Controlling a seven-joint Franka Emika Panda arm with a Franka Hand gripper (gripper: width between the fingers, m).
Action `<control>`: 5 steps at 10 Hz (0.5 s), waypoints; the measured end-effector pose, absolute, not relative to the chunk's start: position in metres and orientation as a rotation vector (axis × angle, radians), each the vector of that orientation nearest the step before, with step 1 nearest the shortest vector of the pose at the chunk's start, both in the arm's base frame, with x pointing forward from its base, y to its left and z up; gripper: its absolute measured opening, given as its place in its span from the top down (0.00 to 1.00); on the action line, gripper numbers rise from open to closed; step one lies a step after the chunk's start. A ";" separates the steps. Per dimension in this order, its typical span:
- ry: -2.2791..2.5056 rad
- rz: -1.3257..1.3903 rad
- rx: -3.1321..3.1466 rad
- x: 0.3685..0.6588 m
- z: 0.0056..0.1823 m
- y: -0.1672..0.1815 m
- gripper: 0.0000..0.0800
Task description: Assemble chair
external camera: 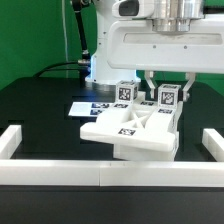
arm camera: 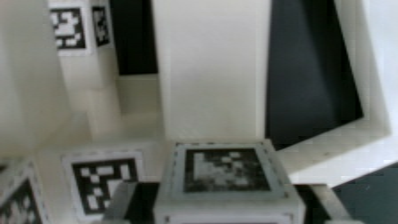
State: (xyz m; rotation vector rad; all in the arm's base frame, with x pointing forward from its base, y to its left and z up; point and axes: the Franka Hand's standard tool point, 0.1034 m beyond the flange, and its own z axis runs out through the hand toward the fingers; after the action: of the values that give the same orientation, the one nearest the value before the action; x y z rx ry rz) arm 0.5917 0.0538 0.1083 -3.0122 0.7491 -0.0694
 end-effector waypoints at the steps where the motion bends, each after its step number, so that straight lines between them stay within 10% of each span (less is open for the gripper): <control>1: 0.841 -0.067 -2.987 0.592 0.108 0.054 0.66; 5: 1.244 -0.058 -2.835 0.591 0.108 0.056 0.66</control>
Offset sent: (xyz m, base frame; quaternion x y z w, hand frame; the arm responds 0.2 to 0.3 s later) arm -0.0025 -0.0020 -0.0025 -0.0136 0.0002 0.2025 0.9792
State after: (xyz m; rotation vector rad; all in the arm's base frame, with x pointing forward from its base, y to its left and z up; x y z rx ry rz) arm 0.5915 0.0562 0.1082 -2.8352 1.2438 -0.0578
